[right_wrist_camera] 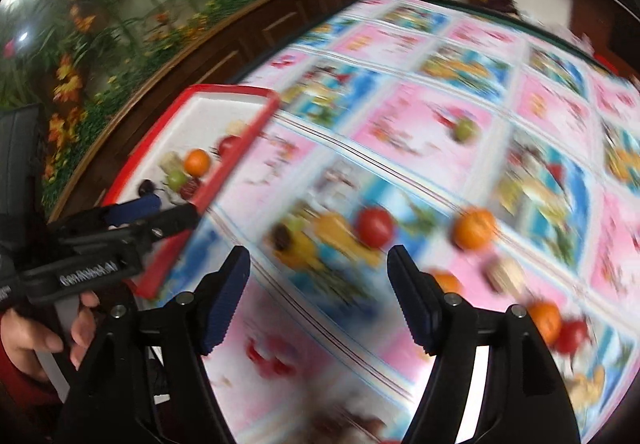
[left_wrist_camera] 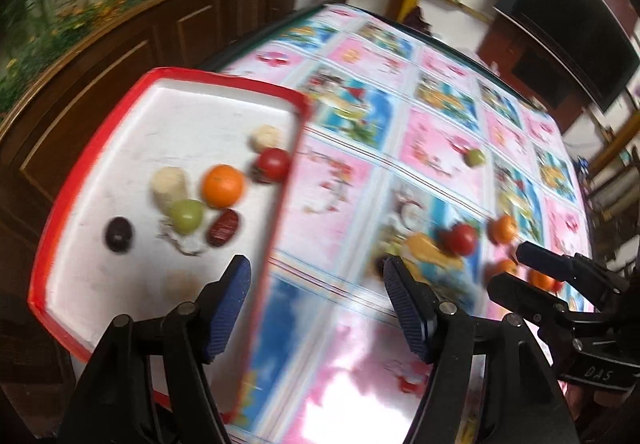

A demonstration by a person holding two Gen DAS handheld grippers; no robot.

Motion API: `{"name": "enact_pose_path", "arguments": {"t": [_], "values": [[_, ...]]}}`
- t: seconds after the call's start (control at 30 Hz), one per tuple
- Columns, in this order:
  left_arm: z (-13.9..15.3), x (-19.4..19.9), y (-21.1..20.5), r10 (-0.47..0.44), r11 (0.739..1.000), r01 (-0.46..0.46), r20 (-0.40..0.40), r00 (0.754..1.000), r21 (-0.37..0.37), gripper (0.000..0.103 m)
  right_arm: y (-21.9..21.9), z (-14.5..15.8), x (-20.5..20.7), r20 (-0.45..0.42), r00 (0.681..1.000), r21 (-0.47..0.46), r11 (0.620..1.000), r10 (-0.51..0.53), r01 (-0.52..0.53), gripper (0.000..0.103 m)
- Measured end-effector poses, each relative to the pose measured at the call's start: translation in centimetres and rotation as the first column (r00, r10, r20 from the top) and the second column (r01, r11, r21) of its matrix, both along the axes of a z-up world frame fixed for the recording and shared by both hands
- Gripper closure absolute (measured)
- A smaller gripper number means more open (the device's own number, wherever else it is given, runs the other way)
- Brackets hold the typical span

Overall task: Organize fruits
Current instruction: 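Move both tools back over the fruits on the tablecloth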

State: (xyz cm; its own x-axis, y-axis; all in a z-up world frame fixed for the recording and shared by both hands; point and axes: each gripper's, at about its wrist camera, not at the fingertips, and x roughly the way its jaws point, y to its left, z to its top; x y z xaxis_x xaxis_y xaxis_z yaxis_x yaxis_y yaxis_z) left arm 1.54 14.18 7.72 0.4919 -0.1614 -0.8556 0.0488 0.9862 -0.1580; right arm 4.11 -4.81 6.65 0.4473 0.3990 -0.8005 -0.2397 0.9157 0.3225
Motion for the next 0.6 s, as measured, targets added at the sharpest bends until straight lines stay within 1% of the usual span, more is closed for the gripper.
{"name": "enact_pose_path", "arguments": {"t": [0.2,0.37,0.5,0.57,0.6], "values": [[-0.2,-0.4,-2.7,-0.08,0.997,0.08,-0.008,0.997,-0.023,0.034,-5.2,-1.0,-2.4,-0.033,0.993,-0.008,0.993,-0.115,0.115,0.031],[-0.8,-0.2,-4.3,-0.129,0.991,0.128,-0.028,0.991,-0.034,0.034,-8.1,-1.6,-3.9,-0.054,0.983,-0.015,0.984,-0.177,0.176,0.031],[-1.4,0.2,-5.8,-0.175,0.984,0.174,-0.038,0.984,-0.032,0.034,-9.0,-2.2,-4.2,-0.08,0.977,-0.004,0.98,-0.2,0.2,0.031],[-1.7,0.9,-6.9,-0.203,0.979,0.202,-0.042,0.978,-0.022,0.034,-8.7,-2.3,-4.0,-0.077,0.977,-0.003,0.98,-0.197,0.198,0.034],[-1.9,1.3,-7.4,-0.217,0.976,0.216,-0.045,0.975,-0.02,0.034,-8.4,-2.3,-3.8,-0.075,0.978,-0.003,0.981,-0.192,0.192,0.037]]}}
